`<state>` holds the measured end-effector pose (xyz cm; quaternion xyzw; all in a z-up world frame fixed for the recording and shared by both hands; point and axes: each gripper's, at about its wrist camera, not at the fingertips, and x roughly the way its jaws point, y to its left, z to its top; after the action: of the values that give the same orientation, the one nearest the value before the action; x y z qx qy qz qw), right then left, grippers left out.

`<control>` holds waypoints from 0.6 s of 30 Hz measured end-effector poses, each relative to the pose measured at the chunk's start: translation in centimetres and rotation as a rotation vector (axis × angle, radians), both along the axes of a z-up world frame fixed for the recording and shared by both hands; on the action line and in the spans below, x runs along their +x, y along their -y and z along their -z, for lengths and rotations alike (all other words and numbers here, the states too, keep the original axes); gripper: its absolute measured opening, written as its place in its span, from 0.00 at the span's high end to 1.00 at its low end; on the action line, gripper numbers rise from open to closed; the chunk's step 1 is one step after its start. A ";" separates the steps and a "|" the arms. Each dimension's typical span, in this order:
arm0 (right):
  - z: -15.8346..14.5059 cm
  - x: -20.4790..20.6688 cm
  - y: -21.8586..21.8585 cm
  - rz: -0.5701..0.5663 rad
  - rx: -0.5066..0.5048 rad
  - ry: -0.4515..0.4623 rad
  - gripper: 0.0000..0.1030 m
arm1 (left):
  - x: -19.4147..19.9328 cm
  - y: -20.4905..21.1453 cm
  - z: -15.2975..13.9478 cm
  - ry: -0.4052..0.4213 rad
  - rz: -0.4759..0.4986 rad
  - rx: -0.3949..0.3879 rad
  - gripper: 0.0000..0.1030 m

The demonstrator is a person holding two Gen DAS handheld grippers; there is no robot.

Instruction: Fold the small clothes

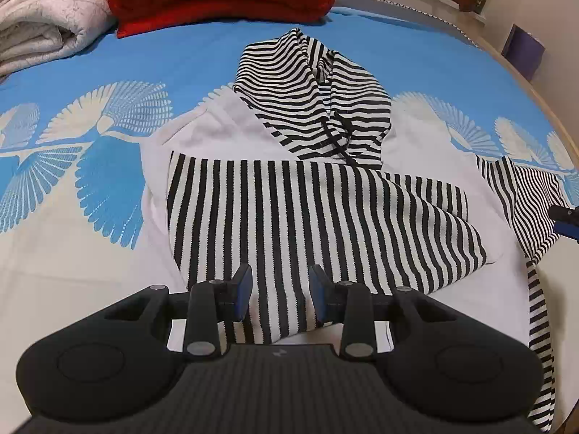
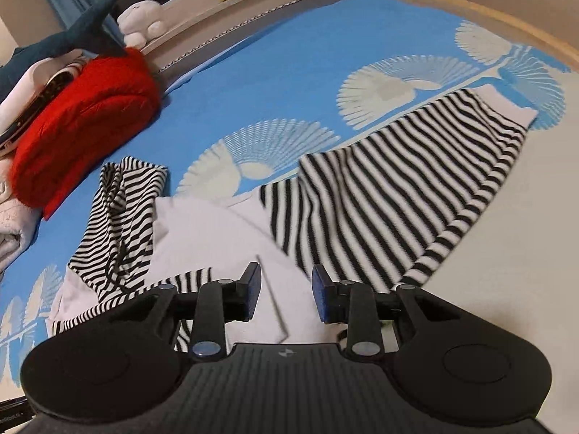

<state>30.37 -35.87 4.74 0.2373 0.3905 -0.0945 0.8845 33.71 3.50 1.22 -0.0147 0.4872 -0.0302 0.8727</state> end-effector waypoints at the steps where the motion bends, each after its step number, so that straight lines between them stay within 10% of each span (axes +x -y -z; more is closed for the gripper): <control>1: -0.1 -0.1 0.3 0.002 -0.004 -0.001 0.69 | 0.0 0.1 0.0 0.001 0.000 0.001 0.63; 18: 0.0 -0.8 4.1 0.043 -0.027 -0.006 0.69 | 0.8 1.0 0.2 0.011 0.002 0.011 0.63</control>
<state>29.60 -39.96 4.75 0.2333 0.3866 -0.1196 0.8842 34.47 2.51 1.04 -0.0093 0.4825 -0.0284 0.8754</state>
